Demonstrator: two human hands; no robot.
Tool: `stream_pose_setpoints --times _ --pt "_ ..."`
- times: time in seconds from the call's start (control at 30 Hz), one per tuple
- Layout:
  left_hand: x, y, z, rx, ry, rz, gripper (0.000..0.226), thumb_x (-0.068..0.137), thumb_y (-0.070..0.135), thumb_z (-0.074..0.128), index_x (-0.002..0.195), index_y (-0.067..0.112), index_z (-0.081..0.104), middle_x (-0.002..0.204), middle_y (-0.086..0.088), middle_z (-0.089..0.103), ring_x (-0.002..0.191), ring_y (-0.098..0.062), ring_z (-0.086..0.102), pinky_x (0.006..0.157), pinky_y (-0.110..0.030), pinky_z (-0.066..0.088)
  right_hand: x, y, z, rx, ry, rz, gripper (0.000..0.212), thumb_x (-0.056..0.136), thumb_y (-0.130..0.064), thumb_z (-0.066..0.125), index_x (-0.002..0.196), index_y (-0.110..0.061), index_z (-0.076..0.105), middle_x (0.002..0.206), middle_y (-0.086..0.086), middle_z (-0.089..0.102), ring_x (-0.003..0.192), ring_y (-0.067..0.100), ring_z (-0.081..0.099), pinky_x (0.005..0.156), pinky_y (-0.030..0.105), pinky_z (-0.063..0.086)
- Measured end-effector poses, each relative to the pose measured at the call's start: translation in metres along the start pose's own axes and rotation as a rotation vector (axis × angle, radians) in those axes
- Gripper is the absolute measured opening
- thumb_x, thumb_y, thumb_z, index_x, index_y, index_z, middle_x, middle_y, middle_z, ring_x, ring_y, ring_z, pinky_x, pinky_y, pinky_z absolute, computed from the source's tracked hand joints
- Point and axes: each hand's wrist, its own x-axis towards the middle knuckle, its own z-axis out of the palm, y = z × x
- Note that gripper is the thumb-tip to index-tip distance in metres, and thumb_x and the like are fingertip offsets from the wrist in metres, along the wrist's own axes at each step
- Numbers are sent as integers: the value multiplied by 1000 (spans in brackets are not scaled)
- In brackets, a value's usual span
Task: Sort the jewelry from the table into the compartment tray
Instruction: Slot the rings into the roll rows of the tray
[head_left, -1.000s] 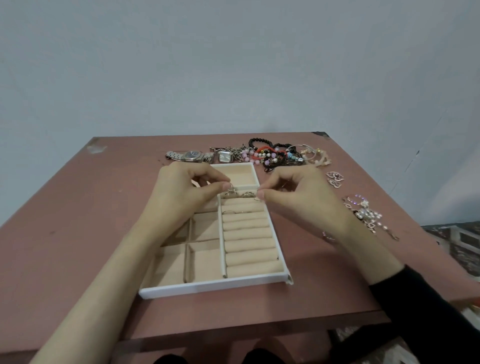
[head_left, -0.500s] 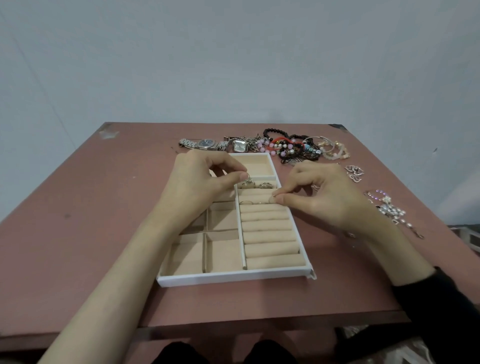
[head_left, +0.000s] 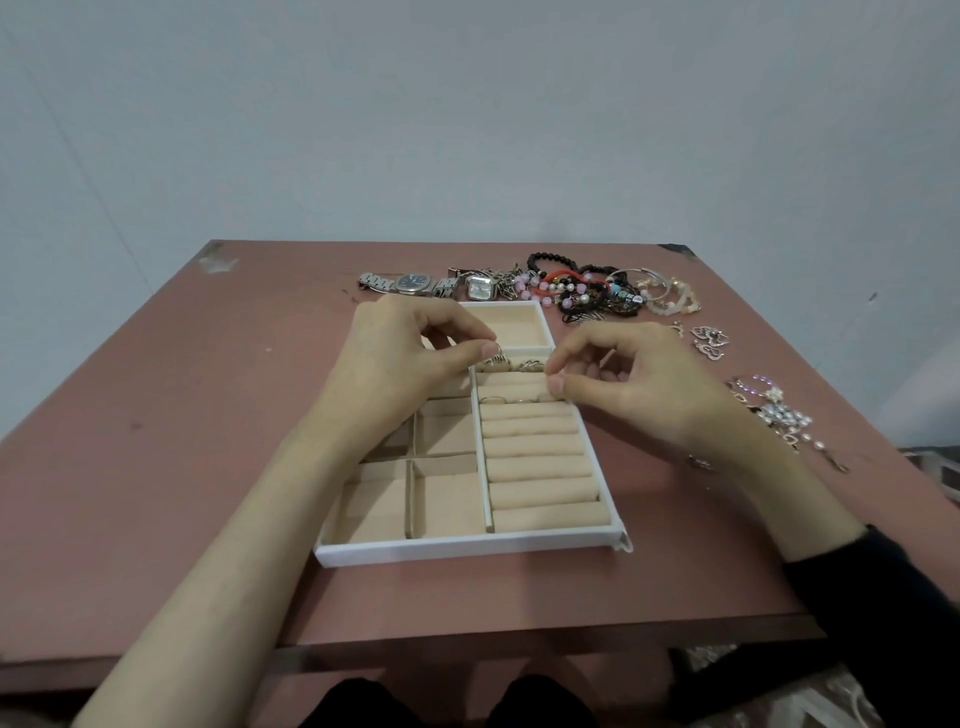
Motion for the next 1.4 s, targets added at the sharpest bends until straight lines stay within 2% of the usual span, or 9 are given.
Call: stream_pose_setpoints --times 0.23,0.43,0.6,0.67,0.73,0.87,1.17,1.33,1.4 --pt "0 0 1 -5 -11 4 2 74 25 76 75 23 75 65 11 68 53 3 51 53 -6 37 3 5 2 13 -43 13 13 75 -12 75 83 -18 66 69 0 56 58 2 44 57 12 37" --pt "-1 1 1 -24 -19 10 2 74 23 76 76 22 75 60 12 64 51 2 49 52 -6 35 3 7 2 40 -57 11 14 75 -13 75 84 -18 65 70 1 55 59 5 43 58 15 36" --pt "-3 4 0 -35 -36 18 1 74 23 76 74 23 75 56 22 61 50 3 48 52 -7 34 3 9 0 252 90 28 10 78 -19 70 86 -15 66 72 7 54 66 17 46 65 30 41" --pt "-4 5 -1 -63 -61 20 1 74 22 76 74 22 75 61 16 65 53 2 48 54 -9 36 3 10 -3 233 141 15 5 83 -13 67 86 -15 66 70 5 56 68 16 51 69 31 44" --pt "-6 8 -1 -61 -109 18 3 74 22 76 76 20 75 66 9 68 56 2 48 55 -8 36 3 10 -4 227 165 19 6 85 -9 64 86 -15 66 68 1 56 67 13 53 68 29 46" --pt "-15 13 1 19 -183 10 8 74 20 77 79 15 76 67 9 66 56 4 49 55 -5 36 2 8 -4 204 161 20 6 86 -10 63 87 -15 66 67 1 56 68 15 54 55 11 39" --pt "-21 15 -4 272 -267 190 5 77 19 74 81 18 77 70 11 61 60 2 51 60 -5 35 3 10 -4 183 153 8 11 86 -10 63 84 -21 66 68 2 59 69 18 54 55 13 39" --pt "-18 20 -8 337 -349 181 17 81 18 70 97 22 74 79 6 67 66 -3 52 64 -9 37 2 9 -4 186 146 8 8 86 -10 62 86 -17 66 67 0 58 68 15 53 53 10 37" --pt "-17 22 -8 314 -346 162 14 79 18 72 92 21 73 77 6 68 61 0 53 59 -4 34 2 9 -4 187 144 6 7 86 -10 62 87 -15 67 68 1 58 68 15 53 53 9 37"
